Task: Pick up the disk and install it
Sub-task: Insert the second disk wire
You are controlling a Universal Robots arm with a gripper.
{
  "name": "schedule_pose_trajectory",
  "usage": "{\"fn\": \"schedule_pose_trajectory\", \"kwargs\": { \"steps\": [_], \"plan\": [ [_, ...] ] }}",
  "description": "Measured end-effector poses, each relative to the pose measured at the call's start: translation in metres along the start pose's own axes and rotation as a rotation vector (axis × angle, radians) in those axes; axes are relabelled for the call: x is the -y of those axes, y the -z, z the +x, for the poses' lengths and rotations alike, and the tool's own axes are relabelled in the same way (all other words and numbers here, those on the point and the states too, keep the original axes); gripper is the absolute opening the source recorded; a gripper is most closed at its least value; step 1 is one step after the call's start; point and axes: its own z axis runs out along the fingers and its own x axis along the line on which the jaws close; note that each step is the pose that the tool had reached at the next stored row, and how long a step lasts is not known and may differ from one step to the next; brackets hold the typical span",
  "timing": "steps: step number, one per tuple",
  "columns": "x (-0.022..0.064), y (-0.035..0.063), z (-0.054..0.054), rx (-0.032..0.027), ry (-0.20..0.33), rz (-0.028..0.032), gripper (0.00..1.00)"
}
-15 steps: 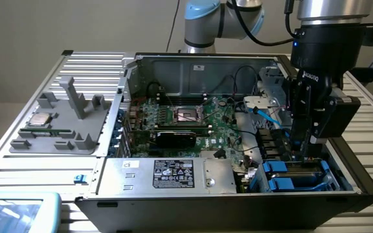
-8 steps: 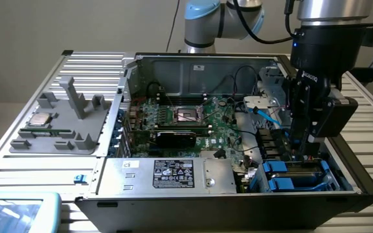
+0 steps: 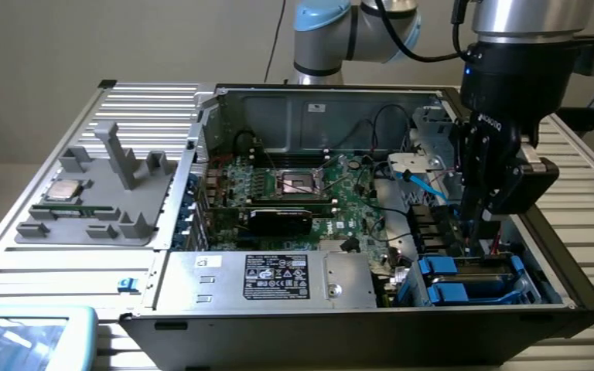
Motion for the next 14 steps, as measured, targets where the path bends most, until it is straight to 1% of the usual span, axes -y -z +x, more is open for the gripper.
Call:
{"fn": "schedule_pose_trajectory", "kwargs": {
  "steps": [1,2,6,14],
  "plan": [
    [0.0014,0.0000,-0.0004,-0.0104,-0.001,-0.0005,0.40],
    [0.0026,0.0000,-0.0007,-0.0131,-0.001,-0.0004,0.40],
    [0.0043,-0.0001,-0.0018,-0.0137,-0.001,-0.0004,0.40],
    [0.0044,-0.0018,-0.0068,-0.0137,-0.002,-0.0003,0.40]
  ]
}}
